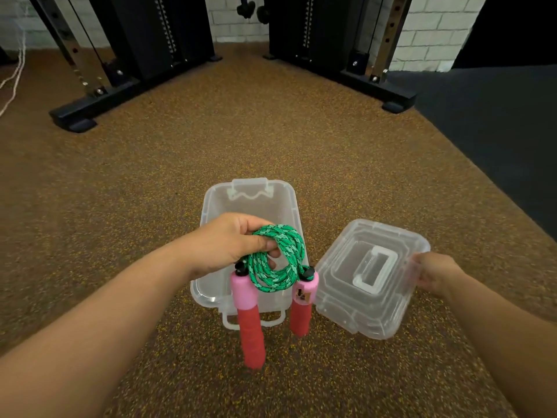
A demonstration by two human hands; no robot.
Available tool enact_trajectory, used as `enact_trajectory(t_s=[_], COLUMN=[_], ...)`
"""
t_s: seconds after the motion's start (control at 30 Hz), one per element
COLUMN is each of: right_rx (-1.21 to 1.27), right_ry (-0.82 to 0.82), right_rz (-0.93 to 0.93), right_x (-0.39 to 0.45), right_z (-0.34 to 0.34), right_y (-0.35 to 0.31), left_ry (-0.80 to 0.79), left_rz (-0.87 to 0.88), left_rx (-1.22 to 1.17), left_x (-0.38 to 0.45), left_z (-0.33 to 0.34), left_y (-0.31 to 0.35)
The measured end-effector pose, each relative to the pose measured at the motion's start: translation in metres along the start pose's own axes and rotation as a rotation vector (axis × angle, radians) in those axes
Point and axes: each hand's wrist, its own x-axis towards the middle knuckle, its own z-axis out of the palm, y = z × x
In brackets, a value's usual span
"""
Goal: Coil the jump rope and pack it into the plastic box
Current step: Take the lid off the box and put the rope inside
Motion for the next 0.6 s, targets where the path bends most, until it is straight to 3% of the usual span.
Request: enact_trajectory(t_s=[0.23, 0.3, 0.37, 0.47, 0.6], right_rx=[-0.376, -0.282, -0.095, -0.122, -0.152], right_ry=[0.154, 0.086, -0.201, -0.739, -1.140], right_rz=[-0.092, -0.221, -0.401, -0.549, -0.524], right_x=[0.004, -0.018, -0.050, -0.099, -0.146], right_z=[0.023, 0.039, 0.054, 0.076, 0.119], right_y=[-0.003, -0.018, -0.039, -0.060, -0.057], left_ry=[0.026, 0.035, 0.057, 0.113, 0.189], left_rz=[0.011, 0.025, 0.044, 0.075, 0.147], left_rx=[-0.022, -0.048, -0.099, -0.201, -0.388], left_x=[-0.001, -0.001, 0.000, 0.002, 0.006], left_z=[-0.002, -0.002, -0.005, -0.008, -0.011], left_y=[0.000, 0.001, 0.002, 0.006, 0.009])
